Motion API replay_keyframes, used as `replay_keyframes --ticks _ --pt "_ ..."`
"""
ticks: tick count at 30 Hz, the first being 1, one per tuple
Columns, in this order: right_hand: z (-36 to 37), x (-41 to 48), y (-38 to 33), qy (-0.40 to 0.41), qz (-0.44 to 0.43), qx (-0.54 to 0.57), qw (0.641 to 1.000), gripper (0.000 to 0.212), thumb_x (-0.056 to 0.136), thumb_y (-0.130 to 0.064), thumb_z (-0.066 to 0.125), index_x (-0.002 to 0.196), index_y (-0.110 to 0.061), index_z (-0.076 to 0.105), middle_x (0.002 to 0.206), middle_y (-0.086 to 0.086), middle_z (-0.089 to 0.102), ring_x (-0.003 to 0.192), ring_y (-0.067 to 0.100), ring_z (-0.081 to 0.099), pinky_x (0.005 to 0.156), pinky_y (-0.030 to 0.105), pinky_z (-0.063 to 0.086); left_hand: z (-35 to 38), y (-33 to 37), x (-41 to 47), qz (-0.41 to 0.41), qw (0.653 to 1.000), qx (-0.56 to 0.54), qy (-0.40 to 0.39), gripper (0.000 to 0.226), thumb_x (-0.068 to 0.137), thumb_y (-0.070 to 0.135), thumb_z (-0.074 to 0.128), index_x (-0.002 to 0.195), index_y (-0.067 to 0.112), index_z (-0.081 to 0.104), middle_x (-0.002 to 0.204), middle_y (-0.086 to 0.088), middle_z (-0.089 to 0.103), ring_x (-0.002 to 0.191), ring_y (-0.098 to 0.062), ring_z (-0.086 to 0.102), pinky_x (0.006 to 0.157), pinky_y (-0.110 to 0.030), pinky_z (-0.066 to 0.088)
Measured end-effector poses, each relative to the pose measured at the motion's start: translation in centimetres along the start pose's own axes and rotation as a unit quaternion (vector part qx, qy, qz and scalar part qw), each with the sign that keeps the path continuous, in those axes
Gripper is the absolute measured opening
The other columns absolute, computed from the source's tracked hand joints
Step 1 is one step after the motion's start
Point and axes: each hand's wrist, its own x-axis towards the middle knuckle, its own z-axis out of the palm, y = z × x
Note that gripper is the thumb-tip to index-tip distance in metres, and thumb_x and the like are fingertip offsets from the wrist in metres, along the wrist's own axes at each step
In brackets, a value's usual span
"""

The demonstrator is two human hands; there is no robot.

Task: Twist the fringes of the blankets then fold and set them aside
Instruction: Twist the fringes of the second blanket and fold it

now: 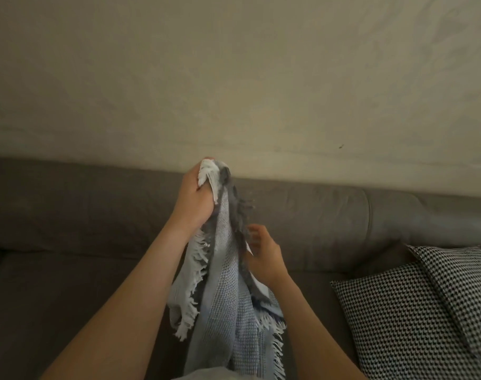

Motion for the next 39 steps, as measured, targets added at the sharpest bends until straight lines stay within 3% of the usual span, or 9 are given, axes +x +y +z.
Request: replay_keyframes --ticks 6,9,11,13,16,22,27,35,39 --pt "1.2 1.3 -1.0 -0.046 0.042 -0.052 0.997 0.054 0.085 -0.030 0.083 0.135 -0.022 0.062 0.113 -0.008 0.072 0.098 0.010 0.065 0.088 0.026 0.055 0.0 0.8 1.7 0.008 0.998 -0.067 0.001 0.028 0.099 0.028 0.049 0.079 0.010 0.039 0.076 -0.006 0.040 0.074 -0.018 0.041 0.070 -0.042 0.039" --pt "2.2 2.1 -0.9 0.019 0.058 -0.080 0.995 0.001 0.094 -0.018 0.068 0.094 -0.019 0.067 0.079 -0.006 0.069 0.073 0.019 0.064 0.070 0.039 0.058 -0.1 1.3 2.3 0.031 0.997 -0.066 0.022 0.026 0.099 0.018 0.046 0.076 0.008 0.039 0.075 -0.007 0.040 0.073 -0.018 0.039 0.069 -0.040 0.038" --pt "2.5 2.6 -0.8 0.053 0.096 -0.066 0.992 0.018 0.097 -0.005 0.059 0.081 -0.012 0.063 0.067 -0.004 0.060 0.069 0.026 0.059 0.065 0.042 0.052 -0.4 1.6 2.9 0.048 0.998 -0.027 0.043 0.025 0.098 0.007 0.043 0.074 0.008 0.042 0.072 -0.002 0.047 0.071 -0.017 0.046 0.070 -0.036 0.041" --pt "2.1 2.8 -0.8 0.097 0.111 -0.050 0.988 0.014 0.093 0.003 0.057 0.095 -0.004 0.069 0.076 0.003 0.065 0.078 0.031 0.063 0.064 0.035 0.045 -0.6 1.3 3.7 0.061 0.995 0.038 0.067 0.027 0.098 0.002 0.042 0.077 0.016 0.050 0.071 0.011 0.054 0.069 -0.013 0.052 0.072 -0.034 0.045" --pt "0.6 3.1 -2.3 0.155 0.090 -0.029 0.983 0.035 0.088 0.010 0.051 0.113 -0.005 0.071 0.093 0.011 0.072 0.079 0.029 0.063 0.065 0.032 0.045 -0.8 -0.2 5.5 0.009 0.985 0.104 0.136 0.020 0.098 0.006 0.050 0.093 0.012 0.069 0.085 0.000 0.071 0.079 -0.021 0.066 0.073 -0.035 0.051" --pt "-2.8 2.0 -6.6 0.402 0.025 0.036 0.914 0.017 0.097 -0.009 0.055 0.104 -0.017 0.068 0.080 -0.002 0.067 0.070 0.016 0.061 0.063 0.034 0.049 -1.5 -0.5 7.7 -0.009 0.956 0.156 0.248 0.017 0.096 0.003 0.053 0.090 0.012 0.066 0.081 0.001 0.065 0.075 -0.026 0.061 0.067 -0.037 0.044" --pt "-1.1 -0.6 -4.4 0.224 0.052 -0.125 0.965 0.005 0.088 -0.015 0.062 0.084 -0.017 0.062 0.067 -0.002 0.061 0.063 0.028 0.060 0.056 0.036 0.045 -2.8 0.5 8.9 0.007 0.939 0.185 0.291 0.019 0.095 0.000 0.051 0.092 0.010 0.067 0.082 0.001 0.061 0.075 -0.022 0.055 0.066 -0.028 0.034" --pt "-7.7 3.2 -14.0 0.479 -0.090 -0.033 0.873 0.042 0.090 -0.003 0.050 0.124 -0.021 0.069 0.102 -0.006 0.074 0.087 0.012 0.062 0.075 0.029 0.045 -2.8 0.6 8.5 -0.005 0.935 0.197 0.296 0.017 0.099 0.001 0.051 0.093 0.010 0.065 0.083 -0.001 0.060 0.074 -0.022 0.052 0.063 -0.025 0.026" --pt "-8.2 4.8 -15.3 0.319 -0.093 -0.144 0.932 0.038 0.090 -0.010 0.050 0.120 -0.025 0.069 0.087 0.005 0.073 0.083 0.034 0.067 0.064 0.042 0.055 -3.4 1.3 8.4 -0.006 0.933 0.194 0.303 0.021 0.097 0.002 0.050 0.088 0.019 0.058 0.080 0.003 0.058 0.073 -0.022 0.051 0.060 -0.025 0.024"
